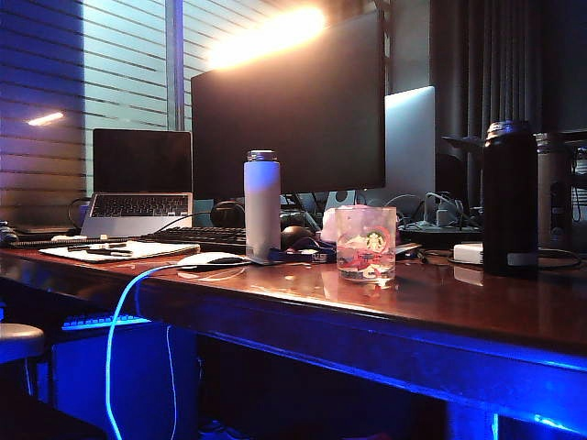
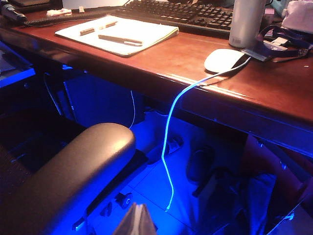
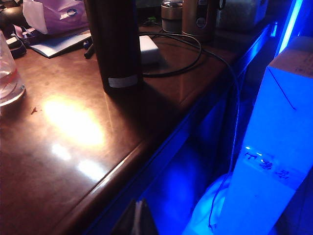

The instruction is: Pick up the black thermos, pour a little water from inside into the glass cup, then place the black thermos back on the table.

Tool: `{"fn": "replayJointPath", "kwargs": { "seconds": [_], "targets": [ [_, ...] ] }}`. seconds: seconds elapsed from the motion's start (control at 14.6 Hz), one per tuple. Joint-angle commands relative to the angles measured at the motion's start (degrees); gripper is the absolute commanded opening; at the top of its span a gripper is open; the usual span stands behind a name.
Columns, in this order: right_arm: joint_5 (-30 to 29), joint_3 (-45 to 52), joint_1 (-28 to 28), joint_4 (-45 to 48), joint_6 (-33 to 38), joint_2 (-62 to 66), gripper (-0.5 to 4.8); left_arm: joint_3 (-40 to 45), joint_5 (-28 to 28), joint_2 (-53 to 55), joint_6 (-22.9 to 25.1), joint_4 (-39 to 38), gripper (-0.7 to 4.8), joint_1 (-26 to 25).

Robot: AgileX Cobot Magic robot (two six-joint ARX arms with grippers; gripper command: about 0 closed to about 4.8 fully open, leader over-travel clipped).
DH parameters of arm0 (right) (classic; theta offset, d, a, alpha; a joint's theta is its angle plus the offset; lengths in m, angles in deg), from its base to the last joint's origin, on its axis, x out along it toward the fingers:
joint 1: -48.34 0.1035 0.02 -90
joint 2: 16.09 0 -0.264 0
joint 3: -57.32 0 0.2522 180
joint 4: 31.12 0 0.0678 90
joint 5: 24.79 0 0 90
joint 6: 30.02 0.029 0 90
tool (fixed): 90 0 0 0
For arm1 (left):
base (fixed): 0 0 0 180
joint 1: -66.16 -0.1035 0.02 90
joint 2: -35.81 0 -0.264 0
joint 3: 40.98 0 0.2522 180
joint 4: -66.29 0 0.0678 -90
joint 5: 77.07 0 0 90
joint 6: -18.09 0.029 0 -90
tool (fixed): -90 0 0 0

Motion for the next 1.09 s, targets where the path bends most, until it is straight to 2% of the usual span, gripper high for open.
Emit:
{"fn": "replayJointPath", "kwargs": {
  "seconds": [0.07, 0.27, 0.34, 0.48, 0.62, 0.75, 0.89, 0.96, 1.09],
  "targets": [
    [-0.4, 0.0, 0.0, -0.4, 3.2, 0.0, 0.0, 0.2, 0.3, -0.2, -0.3, -1.2, -0.05, 0.0],
    [-0.4, 0.0, 0.0, -0.4, 3.1, 0.0, 0.0, 0.2, 0.3, -0.2, -0.3, -1.2, -0.05, 0.0],
    [-1.2, 0.0, 0.0, -0.4, 3.1, 0.0, -0.01, 0.2, 0.3, -0.2, -2.0, -1.1, -0.05, 0.0],
    [-3.4, -0.7, 0.1, -0.2, 3.8, 0.0, -0.01, -1.0, 0.1, -0.2, -9.8, 3.4, -0.05, 0.0],
    [-4.2, -4.3, 0.1, 1.1, 4.5, 0.0, -0.01, -7.0, 1.3, 0.1, -10.2, 8.9, -0.03, -0.3],
    [-3.6, -8.5, 0.1, 6.9, 4.5, 0.3, -0.01, -17.1, 6.8, 4.6, -6.1, 11.8, 0.0, -0.4],
    [-1.2, -14.2, 0.0, 8.0, 4.3, 4.9, -0.01, -29.2, 7.9, 17.1, 0.4, 13.0, -0.01, -0.3],
    [-1.3, -17.1, 0.1, 8.8, 4.3, 9.1, -0.01, -37.8, 5.9, 26.0, 3.1, 11.7, -0.02, -0.3],
    [-1.2, -24.1, 0.0, 8.6, 3.9, 19.8, -0.01, -55.6, -6.2, 42.1, 8.2, 3.1, -0.04, -0.3]
  ]
}}
